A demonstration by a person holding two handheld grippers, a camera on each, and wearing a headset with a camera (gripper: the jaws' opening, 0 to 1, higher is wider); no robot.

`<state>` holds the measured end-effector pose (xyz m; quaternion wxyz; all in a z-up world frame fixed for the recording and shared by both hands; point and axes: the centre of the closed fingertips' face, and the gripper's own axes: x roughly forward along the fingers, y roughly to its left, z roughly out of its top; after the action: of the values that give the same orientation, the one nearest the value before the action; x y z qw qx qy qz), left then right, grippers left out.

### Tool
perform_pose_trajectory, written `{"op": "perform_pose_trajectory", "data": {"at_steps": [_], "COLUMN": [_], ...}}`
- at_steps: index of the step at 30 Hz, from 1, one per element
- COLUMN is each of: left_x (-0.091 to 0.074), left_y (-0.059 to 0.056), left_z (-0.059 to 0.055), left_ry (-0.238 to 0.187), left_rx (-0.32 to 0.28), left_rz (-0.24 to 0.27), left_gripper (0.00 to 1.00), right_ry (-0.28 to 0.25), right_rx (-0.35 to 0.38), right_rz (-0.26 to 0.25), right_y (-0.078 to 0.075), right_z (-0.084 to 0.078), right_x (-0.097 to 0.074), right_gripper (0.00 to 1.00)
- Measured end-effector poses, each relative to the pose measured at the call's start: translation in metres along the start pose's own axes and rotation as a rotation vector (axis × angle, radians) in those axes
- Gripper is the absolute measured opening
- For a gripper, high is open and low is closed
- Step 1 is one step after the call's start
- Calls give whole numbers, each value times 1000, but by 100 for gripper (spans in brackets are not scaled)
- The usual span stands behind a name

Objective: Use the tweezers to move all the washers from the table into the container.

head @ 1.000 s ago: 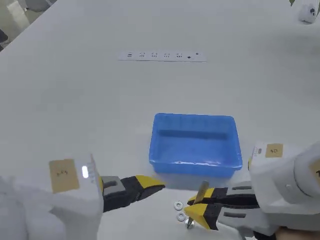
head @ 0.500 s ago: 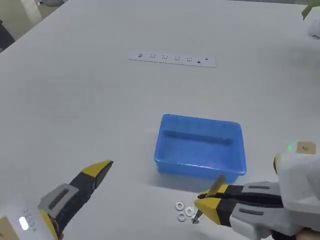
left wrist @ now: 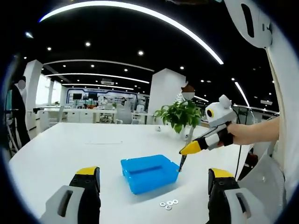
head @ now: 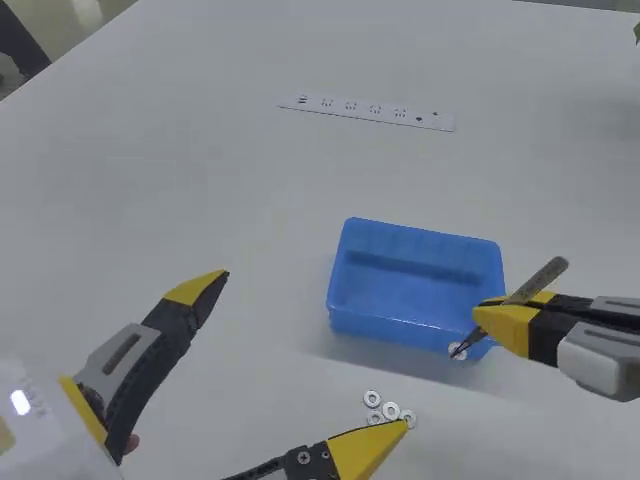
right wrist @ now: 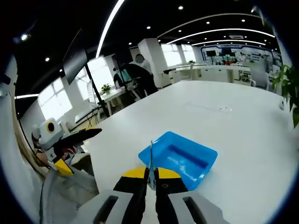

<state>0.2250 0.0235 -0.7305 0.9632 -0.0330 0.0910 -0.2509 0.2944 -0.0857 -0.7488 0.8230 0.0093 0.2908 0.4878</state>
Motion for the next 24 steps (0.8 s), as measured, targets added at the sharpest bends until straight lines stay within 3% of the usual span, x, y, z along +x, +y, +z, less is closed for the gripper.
{"op": "perform_pose_trajectory", "data": {"at_steps": [3, 6, 9, 12, 22, 24], "left_x": [-2, -5, -5, -10, -9, -10], "left_y": [4, 7, 6, 13, 16, 17], "left_z": [-3, 3, 5, 4, 5, 8], "left_ry": [11, -17, -26, -43, -48, -65], "left_rx": [0, -12, -4, -9, -6, -6], "left_rz": [8, 19, 20, 21, 52, 57], "left_gripper": [99, 96, 94, 95, 93, 94], "right_ry": [-24, -37, -43, -52, 23, 48], "right_rx": [3, 16, 22, 34, 31, 30], "right_rz": [-31, -70, -93, -105, -143, -146], "right_y": [-13, -25, -34, -44, -73, -77], "right_z": [9, 14, 18, 21, 6, 1], "right_x": [2, 6, 11, 20, 47, 51], "right_gripper": [2, 2, 2, 2, 2, 3]}}
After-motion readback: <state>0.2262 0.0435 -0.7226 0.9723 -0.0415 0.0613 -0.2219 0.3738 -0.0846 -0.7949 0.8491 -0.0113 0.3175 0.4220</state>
